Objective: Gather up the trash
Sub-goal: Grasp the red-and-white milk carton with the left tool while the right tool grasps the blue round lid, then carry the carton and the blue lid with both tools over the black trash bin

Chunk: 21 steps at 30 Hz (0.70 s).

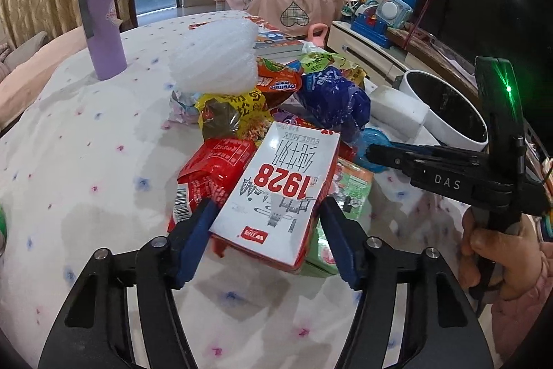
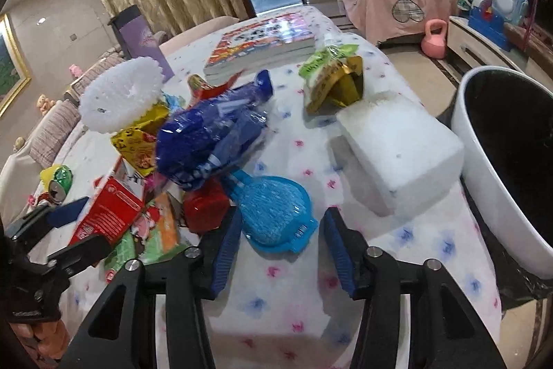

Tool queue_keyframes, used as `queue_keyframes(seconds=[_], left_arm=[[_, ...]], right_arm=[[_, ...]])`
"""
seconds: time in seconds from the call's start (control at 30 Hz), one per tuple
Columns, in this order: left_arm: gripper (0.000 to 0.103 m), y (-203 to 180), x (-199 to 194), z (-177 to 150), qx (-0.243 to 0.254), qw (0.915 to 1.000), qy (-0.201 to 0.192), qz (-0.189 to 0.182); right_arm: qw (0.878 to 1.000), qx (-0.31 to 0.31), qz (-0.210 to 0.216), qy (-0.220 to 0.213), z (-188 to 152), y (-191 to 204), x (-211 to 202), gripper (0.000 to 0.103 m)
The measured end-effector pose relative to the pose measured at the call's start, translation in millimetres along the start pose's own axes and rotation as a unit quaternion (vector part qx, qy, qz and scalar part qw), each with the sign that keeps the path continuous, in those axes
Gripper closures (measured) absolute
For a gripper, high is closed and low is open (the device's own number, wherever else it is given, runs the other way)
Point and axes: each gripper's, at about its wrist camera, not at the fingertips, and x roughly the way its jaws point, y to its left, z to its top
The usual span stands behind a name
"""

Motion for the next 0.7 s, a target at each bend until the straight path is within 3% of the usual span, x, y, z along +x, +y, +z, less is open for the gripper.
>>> queue_keyframes(seconds=[0.1, 0.13, 0.7], left_arm=[[0.046, -2.2, -4.3, -1.7, 0.0, 0.9999, -0.006, -0.009], [0.047, -3.2, -6.4, -2.5, 0.0, 0.9999, -0.007, -0.013], [0.05, -70.2, -46.9, -11.5, 0.051, 0.994, -0.06, -0.075]], right_arm=[[1.0, -0.001, 0.009, -0.008, -2.4, 0.9, -4.0, 0.085], [1.0, -0.002, 0.012, -0.012, -3.2, 4.2, -5.9, 0.086], [0.997, 0.039, -0.005, -0.067, -47.2, -6.9, -85.7, 0.088]])
